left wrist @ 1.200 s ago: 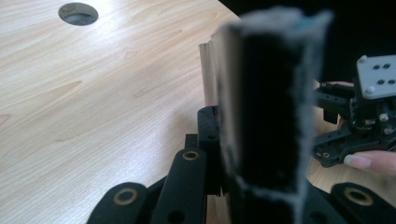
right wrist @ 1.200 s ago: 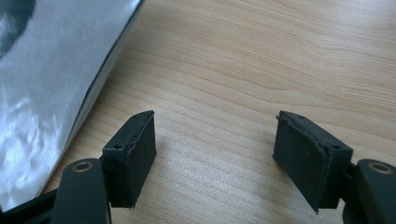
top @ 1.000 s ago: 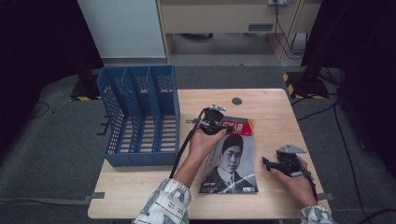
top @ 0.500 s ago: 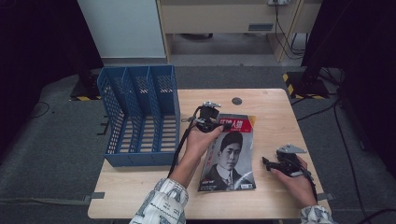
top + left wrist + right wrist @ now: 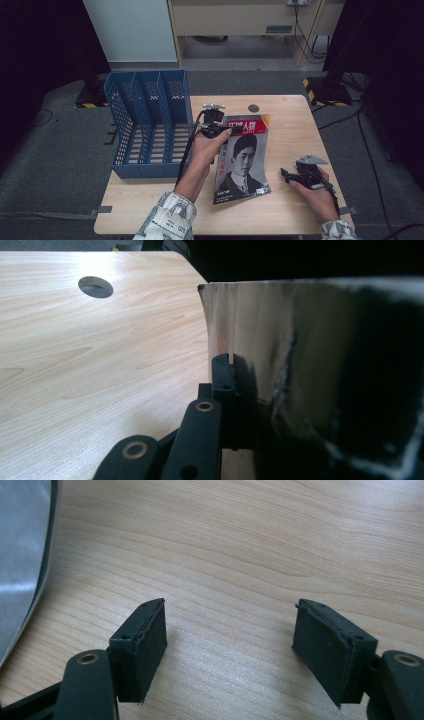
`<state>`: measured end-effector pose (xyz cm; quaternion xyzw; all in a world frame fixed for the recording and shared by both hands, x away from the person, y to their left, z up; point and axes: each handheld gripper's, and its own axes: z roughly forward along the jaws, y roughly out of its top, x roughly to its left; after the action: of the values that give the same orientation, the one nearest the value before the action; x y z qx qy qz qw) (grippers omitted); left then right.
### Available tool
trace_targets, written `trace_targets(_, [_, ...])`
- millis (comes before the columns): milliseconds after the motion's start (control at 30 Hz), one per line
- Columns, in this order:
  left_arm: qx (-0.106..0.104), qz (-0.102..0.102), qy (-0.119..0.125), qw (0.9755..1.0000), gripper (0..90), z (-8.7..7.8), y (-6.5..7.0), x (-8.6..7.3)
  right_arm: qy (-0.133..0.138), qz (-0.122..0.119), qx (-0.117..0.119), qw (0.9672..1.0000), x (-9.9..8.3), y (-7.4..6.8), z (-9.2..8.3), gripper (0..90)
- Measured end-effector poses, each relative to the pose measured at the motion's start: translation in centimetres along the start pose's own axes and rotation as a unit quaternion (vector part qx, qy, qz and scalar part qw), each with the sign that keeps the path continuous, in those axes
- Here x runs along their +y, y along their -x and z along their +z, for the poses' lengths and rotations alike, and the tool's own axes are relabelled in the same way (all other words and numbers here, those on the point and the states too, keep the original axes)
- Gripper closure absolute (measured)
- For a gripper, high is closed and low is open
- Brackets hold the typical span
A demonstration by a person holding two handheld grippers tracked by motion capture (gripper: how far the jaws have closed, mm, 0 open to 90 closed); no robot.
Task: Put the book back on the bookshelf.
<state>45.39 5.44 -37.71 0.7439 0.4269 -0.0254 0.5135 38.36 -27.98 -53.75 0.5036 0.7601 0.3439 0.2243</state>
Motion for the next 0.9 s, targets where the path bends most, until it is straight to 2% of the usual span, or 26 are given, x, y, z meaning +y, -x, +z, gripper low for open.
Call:
trace_targets(533, [0.004, -0.017, 0.038, 0.9991, 86.2, -3.4, -0.3, 0.8, 0.0, 0.0, 0.0, 1.0, 0.0, 0.0, 0.0, 29.5])
trace_targets(800, [0.009, -0.003, 0.047, 0.9988, 86.1, -4.9, 0.7, 1.2, 0.0, 0.0, 0.001, 1.0, 0.0, 0.0, 0.0, 29.5])
trace_targets(900, [0.007, -0.005, 0.048, 0.9988, 86.1, -5.3, 0.7, 1.4, -0.001, 0.0, 0.001, 1.0, 0.0, 0.0, 0.0, 29.6])
